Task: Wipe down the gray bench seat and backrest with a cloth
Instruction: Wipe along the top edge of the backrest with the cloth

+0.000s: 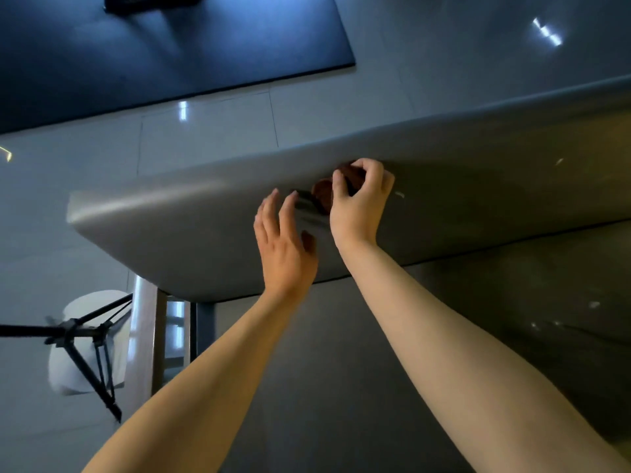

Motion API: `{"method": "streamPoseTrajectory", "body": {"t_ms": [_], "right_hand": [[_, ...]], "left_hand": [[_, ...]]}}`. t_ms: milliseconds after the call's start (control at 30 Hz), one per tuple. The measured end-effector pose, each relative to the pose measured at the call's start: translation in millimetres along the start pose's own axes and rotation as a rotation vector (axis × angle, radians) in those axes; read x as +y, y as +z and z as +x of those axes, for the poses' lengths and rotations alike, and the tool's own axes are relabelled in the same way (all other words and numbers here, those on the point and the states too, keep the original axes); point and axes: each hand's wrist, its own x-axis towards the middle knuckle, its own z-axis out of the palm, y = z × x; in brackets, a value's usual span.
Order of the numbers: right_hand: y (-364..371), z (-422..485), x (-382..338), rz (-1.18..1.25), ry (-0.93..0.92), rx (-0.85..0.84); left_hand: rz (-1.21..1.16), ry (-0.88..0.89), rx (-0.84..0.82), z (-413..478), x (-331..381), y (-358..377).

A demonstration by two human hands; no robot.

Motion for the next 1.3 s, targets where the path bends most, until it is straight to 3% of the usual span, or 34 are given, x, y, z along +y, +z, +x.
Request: {"method": "streamPoseTrajectory", "body": {"t_ms": [133, 267, 400, 500, 567, 733, 833, 900, 1033, 1133, 1300], "right_hand": [[11, -4, 23, -0.069, 0.088, 0.049], [14, -7, 45, -0.089, 0.224, 0.097], [8, -11, 72, 0.026, 0.595, 0.18], [3, -11, 69, 0.106, 0.679, 0.161], [3, -16, 58, 0.176, 0.635, 0.139], [19, -30, 20, 0.211, 0.185, 0.078], [26, -32, 18, 0.145, 0.15, 0.016], [22, -31, 35, 0.085, 0.242, 0.002], [3, -30, 76, 0.153, 0.664, 0.109], [-16, -35, 102, 0.334, 0.756, 0.181], [-33, -41, 148, 0.583, 0.958, 0.315]], "left_hand": [[0.373, 0.19, -0.083, 33, -10, 4], [0.481, 0.196, -0.137, 38, -21, 15], [0.51, 0.183, -0.174, 39, -24, 15], [0.507, 0.186, -0.184, 41, -25, 14], [0.483, 0.179, -0.184, 42, -25, 13], [0.474, 0.233, -0.224, 41, -29, 4], [0.509, 0.3, -0.255, 40, -38, -6], [0.529, 0.34, -0.257, 40, -40, -8], [0.567, 0.309, -0.223, 38, -35, 0], [0.537, 0.334, -0.226, 29, -33, 12], [0.602, 0.364, -0.521, -11, -53, 42]]}}
